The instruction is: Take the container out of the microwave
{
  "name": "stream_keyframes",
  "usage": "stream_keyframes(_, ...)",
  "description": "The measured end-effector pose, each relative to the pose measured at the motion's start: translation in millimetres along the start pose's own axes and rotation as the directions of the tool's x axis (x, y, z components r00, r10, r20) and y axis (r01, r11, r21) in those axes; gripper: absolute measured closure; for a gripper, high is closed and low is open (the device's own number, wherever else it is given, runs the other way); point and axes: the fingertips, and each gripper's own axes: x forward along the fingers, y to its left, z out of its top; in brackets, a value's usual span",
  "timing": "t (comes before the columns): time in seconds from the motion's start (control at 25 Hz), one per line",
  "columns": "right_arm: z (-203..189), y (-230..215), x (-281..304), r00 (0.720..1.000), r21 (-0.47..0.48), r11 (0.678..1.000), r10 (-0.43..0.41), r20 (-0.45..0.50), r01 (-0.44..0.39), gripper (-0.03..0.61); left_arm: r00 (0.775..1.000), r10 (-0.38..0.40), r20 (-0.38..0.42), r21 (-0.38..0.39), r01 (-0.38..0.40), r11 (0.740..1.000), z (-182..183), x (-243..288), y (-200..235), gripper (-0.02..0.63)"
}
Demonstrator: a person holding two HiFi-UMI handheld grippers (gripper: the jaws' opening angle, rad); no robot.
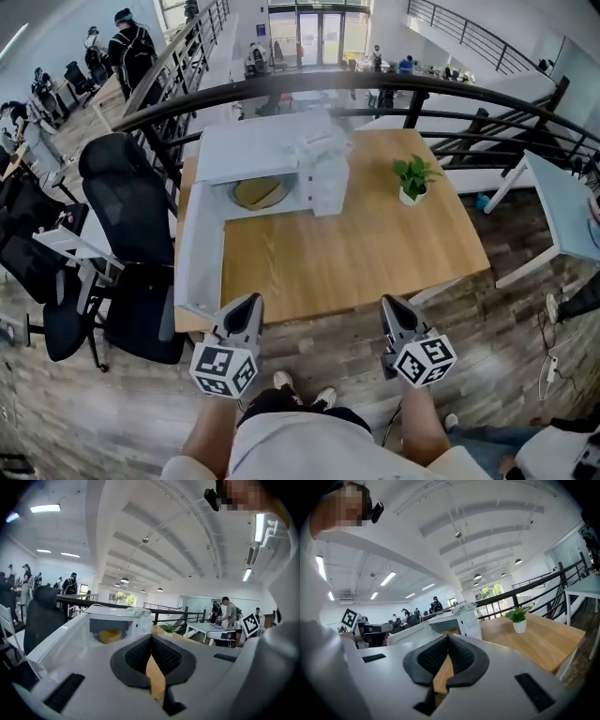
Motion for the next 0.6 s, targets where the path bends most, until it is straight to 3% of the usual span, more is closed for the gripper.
stream_keyframes(0.24,5,40,70,0.994,-0.056,0.994,0.093,-0.052,-0.095,0.557,0.998,0.063,0.016,-0.019,-0.062,0.998,1,-7,48,0.581)
stream_keyframes(0.6,9,81,149,0.981,-0.182,0.969,0.148,-0.123,-0.169,0.555,0.997,0.045,0.058,-0.086,-0.04,0.996,-5,1,84,0.581)
